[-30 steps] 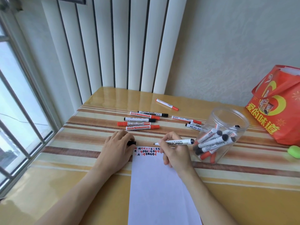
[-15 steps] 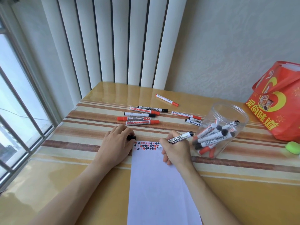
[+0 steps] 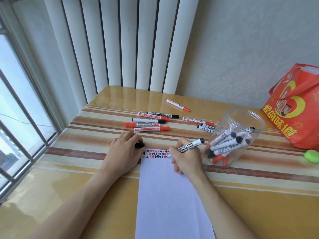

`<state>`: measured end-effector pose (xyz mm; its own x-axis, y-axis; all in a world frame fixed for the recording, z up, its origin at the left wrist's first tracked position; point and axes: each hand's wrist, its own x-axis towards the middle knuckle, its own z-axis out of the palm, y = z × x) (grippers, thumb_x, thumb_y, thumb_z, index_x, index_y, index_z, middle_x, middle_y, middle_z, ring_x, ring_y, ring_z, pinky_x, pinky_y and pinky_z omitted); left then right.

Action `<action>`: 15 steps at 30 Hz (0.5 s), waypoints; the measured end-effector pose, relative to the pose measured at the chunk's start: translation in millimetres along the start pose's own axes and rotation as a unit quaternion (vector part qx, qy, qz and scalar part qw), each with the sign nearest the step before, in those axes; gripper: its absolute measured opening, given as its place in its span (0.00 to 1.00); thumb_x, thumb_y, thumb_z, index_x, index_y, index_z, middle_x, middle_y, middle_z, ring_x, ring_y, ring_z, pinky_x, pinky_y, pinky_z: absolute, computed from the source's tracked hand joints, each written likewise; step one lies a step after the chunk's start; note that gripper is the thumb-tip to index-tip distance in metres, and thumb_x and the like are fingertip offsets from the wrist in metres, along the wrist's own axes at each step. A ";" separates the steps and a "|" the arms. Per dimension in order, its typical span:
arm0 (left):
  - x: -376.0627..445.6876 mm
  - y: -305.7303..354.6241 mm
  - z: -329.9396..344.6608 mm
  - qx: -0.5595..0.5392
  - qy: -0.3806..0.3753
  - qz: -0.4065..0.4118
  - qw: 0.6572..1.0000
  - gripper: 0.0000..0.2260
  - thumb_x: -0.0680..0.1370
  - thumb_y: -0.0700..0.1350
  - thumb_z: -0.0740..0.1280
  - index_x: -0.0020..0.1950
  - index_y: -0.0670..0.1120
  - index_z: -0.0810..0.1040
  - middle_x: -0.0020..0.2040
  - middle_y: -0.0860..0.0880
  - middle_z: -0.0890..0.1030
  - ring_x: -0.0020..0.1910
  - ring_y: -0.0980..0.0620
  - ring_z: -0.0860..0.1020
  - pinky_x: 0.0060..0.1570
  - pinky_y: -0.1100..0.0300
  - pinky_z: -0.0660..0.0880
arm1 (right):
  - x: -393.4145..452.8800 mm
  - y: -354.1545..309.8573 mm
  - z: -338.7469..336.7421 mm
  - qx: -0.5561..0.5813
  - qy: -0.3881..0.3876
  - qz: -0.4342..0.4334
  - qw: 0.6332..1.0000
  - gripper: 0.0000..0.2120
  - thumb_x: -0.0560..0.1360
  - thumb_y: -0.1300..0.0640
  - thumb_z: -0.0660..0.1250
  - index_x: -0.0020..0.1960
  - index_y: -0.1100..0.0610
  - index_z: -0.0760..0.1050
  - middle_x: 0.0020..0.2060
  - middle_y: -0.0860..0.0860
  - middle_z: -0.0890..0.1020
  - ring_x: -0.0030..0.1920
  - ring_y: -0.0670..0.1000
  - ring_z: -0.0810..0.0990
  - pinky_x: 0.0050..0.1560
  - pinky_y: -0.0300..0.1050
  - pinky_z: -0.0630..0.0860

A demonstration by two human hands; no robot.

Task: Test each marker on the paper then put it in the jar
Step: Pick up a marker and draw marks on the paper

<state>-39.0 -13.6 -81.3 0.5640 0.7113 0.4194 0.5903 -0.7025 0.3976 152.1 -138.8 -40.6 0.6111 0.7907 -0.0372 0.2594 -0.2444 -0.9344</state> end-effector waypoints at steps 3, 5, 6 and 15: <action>0.1 0.5 0.1 0.000 0.002 -0.001 1.000 0.08 0.76 0.51 0.72 0.53 0.52 0.77 0.53 0.55 0.76 0.54 0.50 0.75 0.52 0.55 0.69 | 0.0 -0.2 -0.4 -0.008 0.001 0.005 1.000 0.13 0.74 0.62 0.69 0.36 0.55 0.67 0.24 0.55 0.77 0.20 0.55 0.74 0.20 0.37 0.65; 0.2 0.8 -0.4 -0.001 0.002 -0.002 1.000 0.08 0.76 0.51 0.72 0.53 0.52 0.77 0.53 0.55 0.76 0.54 0.50 0.75 0.52 0.56 0.69 | 0.4 0.0 -0.7 -0.008 0.013 0.009 1.000 0.12 0.73 0.62 0.69 0.36 0.56 0.68 0.24 0.55 0.77 0.19 0.55 0.74 0.20 0.38 0.65; 0.3 0.9 -0.7 0.000 0.002 -0.003 1.000 0.08 0.76 0.51 0.71 0.53 0.52 0.77 0.53 0.55 0.76 0.54 0.50 0.75 0.52 0.56 0.68 | 0.5 0.0 -0.8 -0.007 0.018 0.009 1.000 0.12 0.73 0.62 0.69 0.36 0.57 0.68 0.24 0.55 0.77 0.19 0.55 0.74 0.20 0.38 0.66; 0.4 -0.6 0.1 0.000 -0.001 0.000 1.000 0.09 0.76 0.51 0.72 0.53 0.53 0.77 0.53 0.56 0.76 0.54 0.50 0.75 0.51 0.55 0.69 | 1.9 1.0 0.9 -0.009 0.006 0.001 1.000 0.11 0.74 0.63 0.69 0.36 0.56 0.68 0.24 0.55 0.78 0.19 0.55 0.75 0.20 0.39 0.66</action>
<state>-39.2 -12.8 -81.5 0.5646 0.7116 0.4182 0.5903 -0.7022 0.3979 152.8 -137.0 -41.9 0.6197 0.7841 -0.0342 0.2727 -0.2560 -0.9274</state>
